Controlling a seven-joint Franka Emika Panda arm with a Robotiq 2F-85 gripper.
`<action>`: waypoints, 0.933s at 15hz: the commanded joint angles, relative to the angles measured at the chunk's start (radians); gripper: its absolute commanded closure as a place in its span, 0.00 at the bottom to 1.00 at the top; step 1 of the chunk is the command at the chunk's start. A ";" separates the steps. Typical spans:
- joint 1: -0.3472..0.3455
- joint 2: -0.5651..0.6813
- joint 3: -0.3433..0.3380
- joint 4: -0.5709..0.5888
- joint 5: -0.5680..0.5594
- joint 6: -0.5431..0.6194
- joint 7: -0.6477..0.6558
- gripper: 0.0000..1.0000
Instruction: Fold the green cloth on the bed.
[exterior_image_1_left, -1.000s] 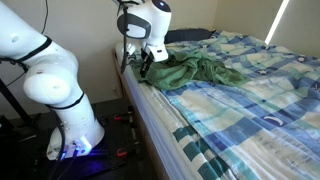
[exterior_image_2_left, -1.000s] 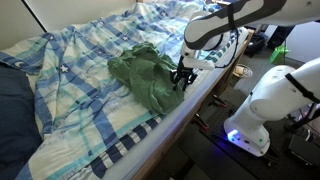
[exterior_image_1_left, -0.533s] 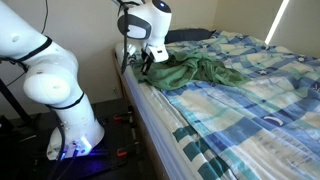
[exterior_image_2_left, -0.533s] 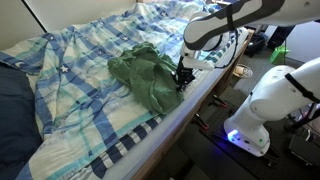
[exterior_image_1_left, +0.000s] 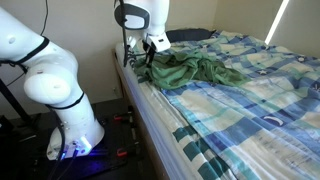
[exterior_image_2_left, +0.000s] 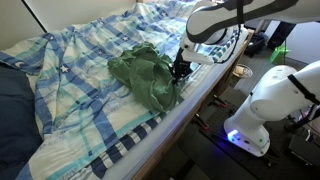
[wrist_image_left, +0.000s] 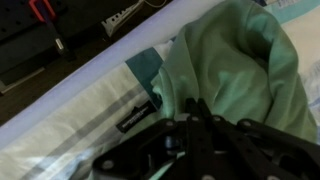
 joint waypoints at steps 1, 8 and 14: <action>0.021 -0.019 0.005 0.062 0.007 0.034 -0.008 0.98; 0.065 0.054 0.003 0.191 0.016 0.122 -0.067 0.98; 0.110 0.120 -0.018 0.231 0.058 0.208 -0.182 0.99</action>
